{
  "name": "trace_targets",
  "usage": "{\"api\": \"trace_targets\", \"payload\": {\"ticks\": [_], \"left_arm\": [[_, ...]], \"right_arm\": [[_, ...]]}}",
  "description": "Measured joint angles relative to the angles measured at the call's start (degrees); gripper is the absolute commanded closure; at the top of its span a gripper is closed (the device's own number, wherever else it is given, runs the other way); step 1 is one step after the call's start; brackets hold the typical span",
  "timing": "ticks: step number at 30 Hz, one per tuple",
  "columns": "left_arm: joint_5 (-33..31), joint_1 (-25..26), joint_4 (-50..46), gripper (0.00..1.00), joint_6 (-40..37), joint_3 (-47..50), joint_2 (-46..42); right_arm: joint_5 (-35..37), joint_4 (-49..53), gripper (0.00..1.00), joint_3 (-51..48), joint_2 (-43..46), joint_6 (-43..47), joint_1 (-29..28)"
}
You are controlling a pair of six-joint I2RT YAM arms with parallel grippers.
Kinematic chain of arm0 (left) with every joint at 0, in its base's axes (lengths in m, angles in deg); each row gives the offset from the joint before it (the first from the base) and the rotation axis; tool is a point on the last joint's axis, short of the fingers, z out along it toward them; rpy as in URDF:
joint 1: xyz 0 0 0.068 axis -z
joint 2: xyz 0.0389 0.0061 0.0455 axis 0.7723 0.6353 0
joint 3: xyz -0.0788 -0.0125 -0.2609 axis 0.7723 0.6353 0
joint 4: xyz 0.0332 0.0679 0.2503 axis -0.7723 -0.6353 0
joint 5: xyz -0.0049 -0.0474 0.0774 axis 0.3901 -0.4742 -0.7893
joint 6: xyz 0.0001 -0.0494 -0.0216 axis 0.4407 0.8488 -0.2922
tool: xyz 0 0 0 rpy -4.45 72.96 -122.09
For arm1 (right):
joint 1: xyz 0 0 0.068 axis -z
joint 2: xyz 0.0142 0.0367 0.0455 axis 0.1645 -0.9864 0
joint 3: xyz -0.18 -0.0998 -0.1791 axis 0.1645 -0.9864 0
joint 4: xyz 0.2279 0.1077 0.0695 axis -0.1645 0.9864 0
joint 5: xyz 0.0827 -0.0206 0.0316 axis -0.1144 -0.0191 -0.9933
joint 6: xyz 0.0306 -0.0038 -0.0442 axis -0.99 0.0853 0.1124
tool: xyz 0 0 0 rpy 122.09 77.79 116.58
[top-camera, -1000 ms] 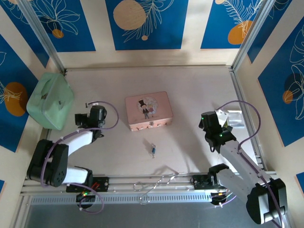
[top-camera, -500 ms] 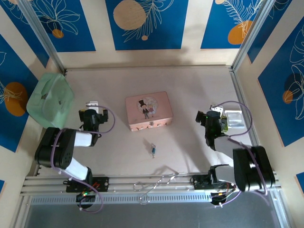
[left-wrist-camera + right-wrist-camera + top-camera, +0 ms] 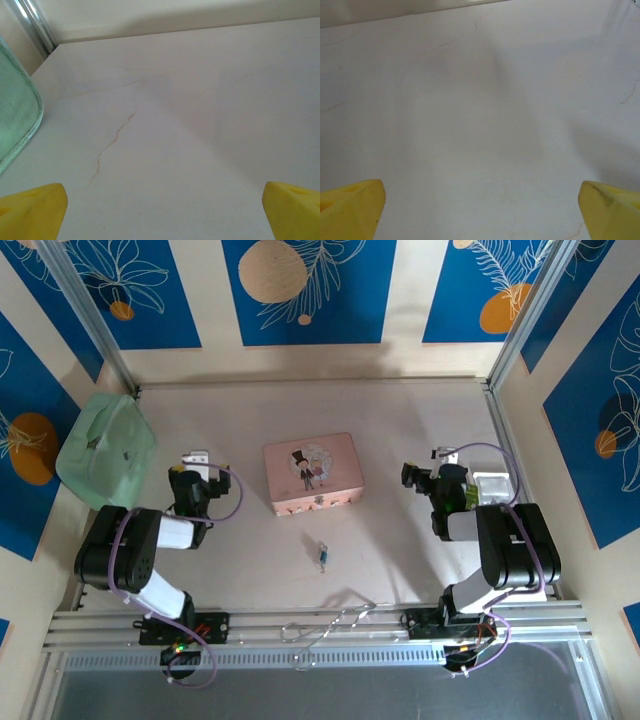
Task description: Unlock the padlock with the key
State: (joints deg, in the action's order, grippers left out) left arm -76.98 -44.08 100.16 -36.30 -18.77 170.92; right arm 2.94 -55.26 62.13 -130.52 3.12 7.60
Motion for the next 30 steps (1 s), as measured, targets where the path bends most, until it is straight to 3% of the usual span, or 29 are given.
{"api": "trace_targets", "payload": {"ticks": [26, 30], "left_arm": [[0.4, 0.0, 0.2, 0.00, 0.0, 0.0, 0.0], [0.4, 0.0, 0.2, 0.00, 0.0, 0.0, 0.0]], "right_arm": [[-0.9, -0.3, 0.01, 0.0, 0.0, 0.0, 0.0], [-4.6, 0.4, 0.01, 0.8, 0.0, 0.6, 1.0]]}}
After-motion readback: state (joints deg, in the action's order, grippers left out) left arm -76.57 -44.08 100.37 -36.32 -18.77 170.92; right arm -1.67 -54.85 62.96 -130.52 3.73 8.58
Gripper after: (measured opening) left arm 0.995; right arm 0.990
